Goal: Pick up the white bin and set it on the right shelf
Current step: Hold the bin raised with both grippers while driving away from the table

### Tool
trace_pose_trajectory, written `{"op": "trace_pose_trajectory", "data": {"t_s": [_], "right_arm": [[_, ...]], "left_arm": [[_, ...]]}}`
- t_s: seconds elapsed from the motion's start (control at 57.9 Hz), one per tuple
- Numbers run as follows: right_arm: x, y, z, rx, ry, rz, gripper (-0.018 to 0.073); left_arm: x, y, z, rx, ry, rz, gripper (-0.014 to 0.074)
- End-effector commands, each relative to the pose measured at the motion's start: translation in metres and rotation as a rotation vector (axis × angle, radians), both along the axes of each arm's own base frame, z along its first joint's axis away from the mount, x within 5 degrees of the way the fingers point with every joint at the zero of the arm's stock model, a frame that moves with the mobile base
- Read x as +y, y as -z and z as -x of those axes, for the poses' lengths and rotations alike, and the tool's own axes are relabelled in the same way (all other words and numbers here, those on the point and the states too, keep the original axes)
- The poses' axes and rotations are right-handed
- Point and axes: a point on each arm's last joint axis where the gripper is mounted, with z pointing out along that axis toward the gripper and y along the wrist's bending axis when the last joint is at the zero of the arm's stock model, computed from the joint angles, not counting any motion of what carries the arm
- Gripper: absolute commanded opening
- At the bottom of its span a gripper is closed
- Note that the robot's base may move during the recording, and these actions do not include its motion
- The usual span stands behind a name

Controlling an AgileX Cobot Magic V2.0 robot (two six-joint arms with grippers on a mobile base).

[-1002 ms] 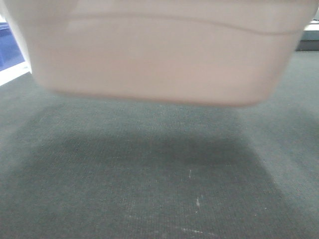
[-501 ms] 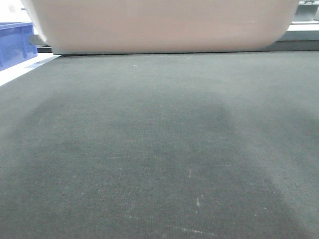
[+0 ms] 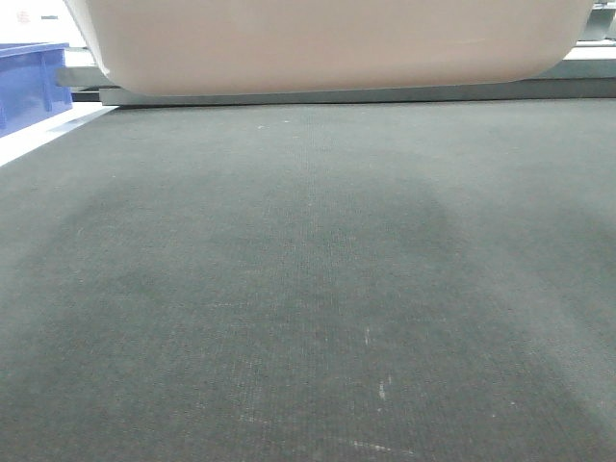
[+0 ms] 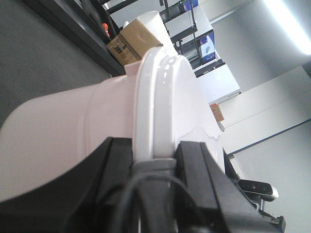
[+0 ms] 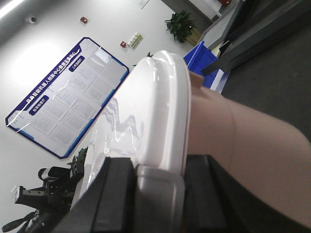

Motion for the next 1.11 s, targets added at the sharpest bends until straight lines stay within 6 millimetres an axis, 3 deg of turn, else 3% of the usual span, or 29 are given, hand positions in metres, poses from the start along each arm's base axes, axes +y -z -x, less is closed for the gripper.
{"op": "trace_pose_trajectory", "data": {"t_s": [0.0, 0.467, 1.089], "right_arm": [[0.0234, -0.0363, 0.0336, -0.191, -0.338, -0.133, 0.0061], [0.0185, -0.0344, 0.0248, -0.161, -0.230, -0.127, 0.0061], [0.0185, -0.0344, 0.0247, -0.161, -0.229, -0.127, 0.0061]], "left_arm": [[-0.0223, -0.0318, 0.0383, -0.140, 0.336, 0.120, -0.0126], [-0.0222, -0.0317, 0.0378, -0.138, 0.331, 0.119, -0.0126], [-0.0222, -0.0317, 0.0378, -0.138, 0.331, 0.119, -0.0126]]}}
